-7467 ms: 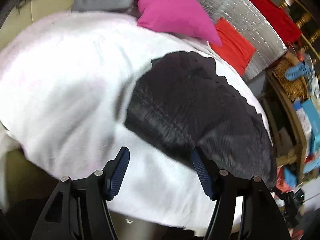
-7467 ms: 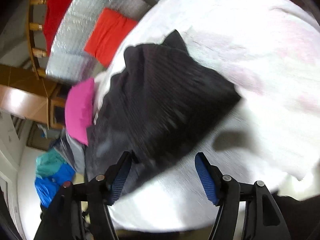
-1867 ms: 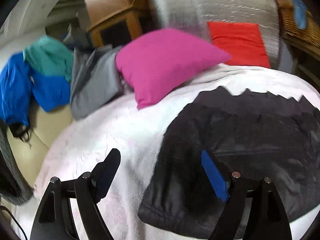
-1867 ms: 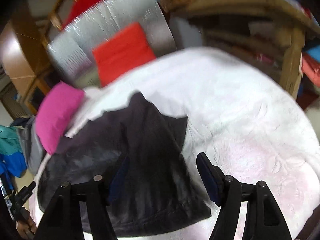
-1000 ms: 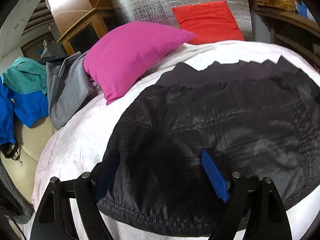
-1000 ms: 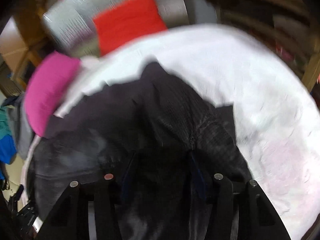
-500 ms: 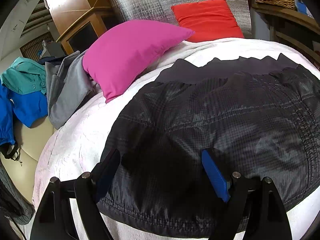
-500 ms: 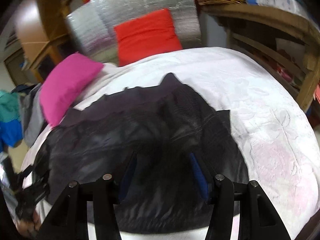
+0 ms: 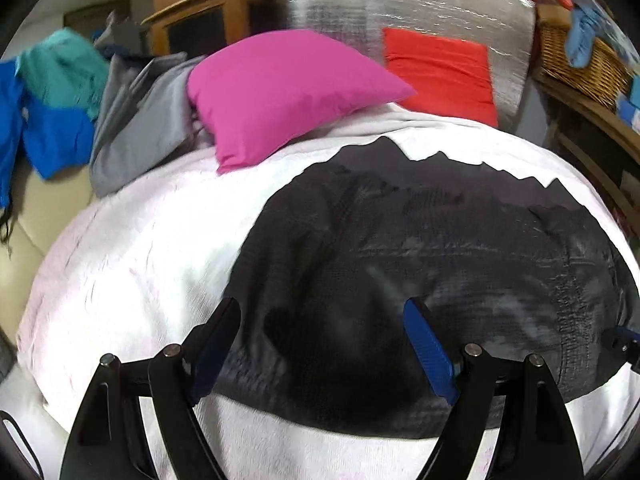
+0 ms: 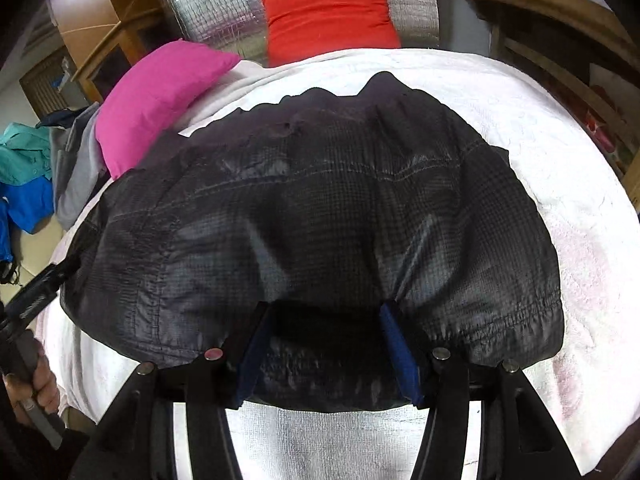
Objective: Fold large clothes
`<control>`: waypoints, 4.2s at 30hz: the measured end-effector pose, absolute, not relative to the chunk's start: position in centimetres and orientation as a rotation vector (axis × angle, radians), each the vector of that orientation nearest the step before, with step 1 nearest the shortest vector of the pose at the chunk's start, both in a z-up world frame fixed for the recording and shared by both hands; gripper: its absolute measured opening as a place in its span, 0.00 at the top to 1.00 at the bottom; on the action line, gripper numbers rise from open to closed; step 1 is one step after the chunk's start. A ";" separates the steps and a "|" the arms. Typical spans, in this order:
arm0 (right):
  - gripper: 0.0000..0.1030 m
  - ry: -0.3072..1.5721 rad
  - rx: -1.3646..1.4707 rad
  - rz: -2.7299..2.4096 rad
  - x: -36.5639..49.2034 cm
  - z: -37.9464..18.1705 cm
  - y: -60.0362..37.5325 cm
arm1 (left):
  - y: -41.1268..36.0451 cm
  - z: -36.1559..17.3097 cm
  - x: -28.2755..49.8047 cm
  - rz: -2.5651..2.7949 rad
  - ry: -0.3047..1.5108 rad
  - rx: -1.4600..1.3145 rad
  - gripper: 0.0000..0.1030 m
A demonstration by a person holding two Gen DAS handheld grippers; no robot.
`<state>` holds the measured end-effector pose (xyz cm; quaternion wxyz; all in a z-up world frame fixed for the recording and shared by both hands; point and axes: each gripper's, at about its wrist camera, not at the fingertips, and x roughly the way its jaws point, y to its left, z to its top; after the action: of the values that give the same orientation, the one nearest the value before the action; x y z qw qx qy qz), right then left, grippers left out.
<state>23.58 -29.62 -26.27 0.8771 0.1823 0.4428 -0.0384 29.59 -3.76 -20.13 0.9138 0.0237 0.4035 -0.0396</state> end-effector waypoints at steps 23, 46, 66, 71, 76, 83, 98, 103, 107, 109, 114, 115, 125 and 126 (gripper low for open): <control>0.53 0.741 0.785 -0.143 17.9 -25.8 -41.6 | 3.0 -22.7 33.2 0.013 0.959 -0.083 0.13; 0.56 0.841 0.771 -0.265 22.3 -26.9 -41.9 | 2.6 -24.2 33.8 0.070 0.998 -0.031 0.13; 0.52 0.826 0.767 -0.239 24.1 -26.4 -40.8 | 0.9 -23.9 35.1 0.080 0.941 -0.011 0.13; 0.52 0.822 0.757 -0.241 23.7 -25.9 -40.6 | -0.3 -24.2 34.9 0.090 0.941 0.067 0.13; 0.51 0.773 0.741 -0.210 21.0 -24.4 -39.3 | -0.7 -22.5 33.1 0.075 0.878 0.092 0.13; 0.51 0.764 0.634 -0.095 19.5 -22.8 -36.2 | -1.9 -19.9 30.6 0.019 0.760 0.117 0.13; 0.50 0.911 0.491 0.025 22.6 -24.9 -30.5 | -5.2 -19.8 29.9 -0.057 0.739 0.169 0.13; 0.48 0.918 0.489 0.028 22.7 -25.1 -30.4 | -6.2 -20.7 30.1 -0.061 0.758 0.199 0.13; 0.44 0.876 0.515 0.032 21.5 -24.0 -30.6 | -6.4 -20.8 29.8 -0.043 0.762 0.214 0.13; 0.35 0.836 0.502 0.004 20.5 -23.0 -30.5 | -6.4 -20.1 28.9 -0.022 0.738 0.220 0.13; 0.29 0.742 0.453 -0.087 16.7 -20.1 -29.1 | -6.1 -17.7 25.2 -0.004 0.719 0.189 0.13; 0.29 0.733 0.453 -0.100 16.0 -19.6 -28.8 | -6.1 -17.2 24.3 -0.009 0.717 0.182 0.13; 0.25 0.620 0.322 -0.248 6.8 -12.0 -24.3 | -6.2 -7.5 13.9 -0.024 0.572 0.171 0.10; 0.24 0.607 0.303 -0.257 6.1 -11.2 -23.8 | -6.0 -6.7 13.0 -0.024 0.553 0.165 0.06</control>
<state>6.10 -23.84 -11.24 0.9349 0.1482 0.2971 -0.1258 12.96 -6.04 -6.66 0.9585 0.0815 0.2728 -0.0121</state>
